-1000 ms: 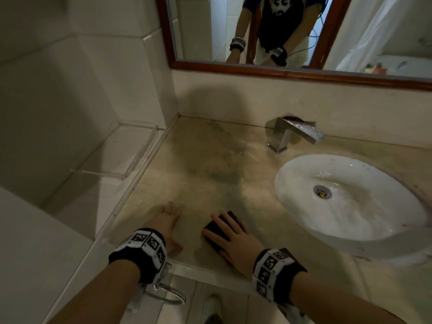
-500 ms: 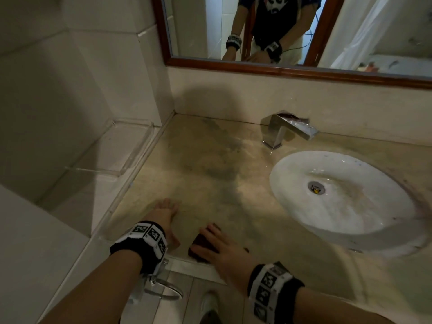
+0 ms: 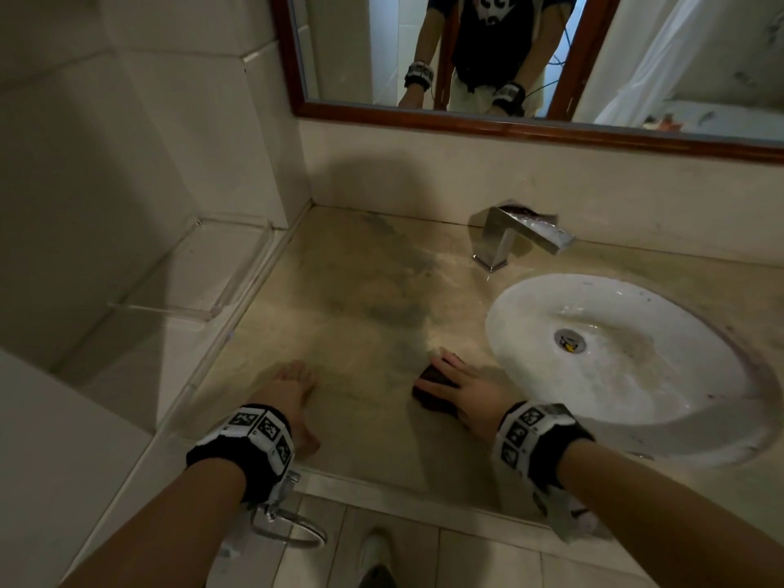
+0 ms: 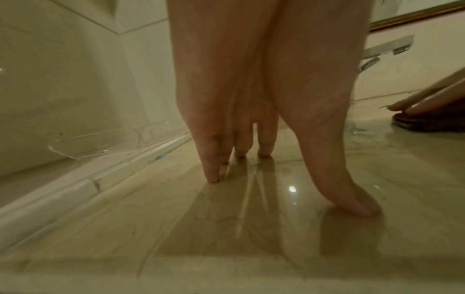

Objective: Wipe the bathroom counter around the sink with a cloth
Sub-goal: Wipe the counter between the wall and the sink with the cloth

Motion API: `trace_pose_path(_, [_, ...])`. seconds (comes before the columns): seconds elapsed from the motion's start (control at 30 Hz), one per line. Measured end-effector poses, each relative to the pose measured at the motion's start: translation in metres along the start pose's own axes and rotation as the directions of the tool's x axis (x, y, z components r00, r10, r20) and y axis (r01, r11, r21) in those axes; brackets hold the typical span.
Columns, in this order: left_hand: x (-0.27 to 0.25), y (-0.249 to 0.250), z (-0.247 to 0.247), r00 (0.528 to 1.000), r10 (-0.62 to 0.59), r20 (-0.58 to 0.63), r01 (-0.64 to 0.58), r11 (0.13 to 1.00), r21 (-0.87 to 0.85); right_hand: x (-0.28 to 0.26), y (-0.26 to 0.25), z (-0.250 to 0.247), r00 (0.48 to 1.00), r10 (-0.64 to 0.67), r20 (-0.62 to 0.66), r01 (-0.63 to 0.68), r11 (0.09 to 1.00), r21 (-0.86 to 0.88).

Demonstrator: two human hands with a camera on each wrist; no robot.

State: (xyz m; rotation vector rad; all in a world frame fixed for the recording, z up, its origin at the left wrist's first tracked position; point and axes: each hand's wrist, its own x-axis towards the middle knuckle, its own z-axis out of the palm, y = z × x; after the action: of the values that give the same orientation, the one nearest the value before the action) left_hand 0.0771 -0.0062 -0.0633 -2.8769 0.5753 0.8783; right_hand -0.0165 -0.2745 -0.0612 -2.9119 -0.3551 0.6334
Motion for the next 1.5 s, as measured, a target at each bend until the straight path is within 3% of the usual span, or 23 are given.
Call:
trace_pose_path(0.13, [0.002,0.003,-0.005,1.0,-0.002,-0.01,0.002,1.0,0.019,-0.004,-0.029,-0.005,0.994,-0.028,-0.107,0.042,0.99,0.137])
trace_pose_path(0.2, [0.007,0.001,-0.012,1.0,0.007,-0.018,-0.007,1.0,0.023,-0.003,-0.059,0.003,0.986,-0.109,-0.13,0.128,0.98,0.154])
trace_pose_path(0.27, [0.011,-0.001,-0.018,1.0,0.009,-0.009,-0.009,0.999,0.032,0.011,-0.086,0.019,0.944,-0.244,-0.221,0.264,0.962,0.063])
trace_pose_path(0.33, [0.016,-0.003,-0.022,1.0,-0.016,0.024,0.015,0.999,0.041,0.029,-0.101,0.032,0.931,-0.313,-0.188,0.328,0.943,0.053])
trace_pose_path(0.43, [0.022,-0.004,-0.023,0.999,-0.025,0.044,0.023,0.998,0.053,0.044,-0.097,0.029,0.971,-0.228,-0.066,0.234,0.968,0.096])
trace_pose_path(0.6, [0.022,-0.006,-0.016,1.0,-0.026,0.004,0.026,0.999,0.02,0.055,-0.04,0.001,0.995,0.024,-0.095,-0.015,0.995,0.101])
trace_pose_path(0.77, [0.019,-0.005,-0.023,0.999,-0.019,0.051,0.015,0.998,0.062,0.036,0.019,-0.02,0.96,0.274,-0.057,-0.267,0.958,0.103])
trace_pose_path(0.87, [0.02,-0.004,-0.024,0.997,-0.028,0.07,0.023,0.997,0.075,0.03,0.022,-0.03,0.921,0.371,-0.121,-0.337,0.912,0.232])
trace_pose_path(0.97, [0.022,-0.004,-0.022,0.996,-0.041,0.073,0.036,0.997,0.074,0.031,-0.014,-0.036,0.917,0.329,-0.225,-0.227,0.896,0.382])
trace_pose_path(1.03, [0.022,-0.004,-0.023,0.996,-0.042,0.073,0.037,0.996,0.076,0.037,-0.054,-0.036,0.961,0.156,-0.228,-0.063,0.927,0.369])
trace_pose_path(1.1, [0.022,-0.003,-0.024,0.996,-0.041,0.083,0.035,0.996,0.077,0.048,-0.094,-0.029,0.99,-0.008,-0.143,0.043,0.97,0.241])
trace_pose_path(1.17, [0.025,-0.004,-0.027,0.994,-0.029,0.107,0.023,0.998,0.06,0.058,-0.119,-0.019,0.999,-0.047,-0.014,0.049,0.978,0.201])
trace_pose_path(1.23, [0.026,-0.004,-0.03,0.992,-0.031,0.123,0.026,0.999,0.046,0.068,-0.126,-0.009,0.997,-0.073,0.023,0.068,0.981,0.181])
trace_pose_path(1.33, [0.027,-0.006,-0.026,0.995,-0.026,0.097,0.022,0.999,0.042,0.08,-0.113,-0.004,0.999,-0.044,-0.007,0.044,0.985,0.165])
trace_pose_path(1.5, [0.026,-0.012,-0.018,0.999,-0.019,0.043,0.02,1.0,-0.013,0.088,-0.052,-0.013,0.973,0.228,-0.027,-0.216,0.951,0.221])
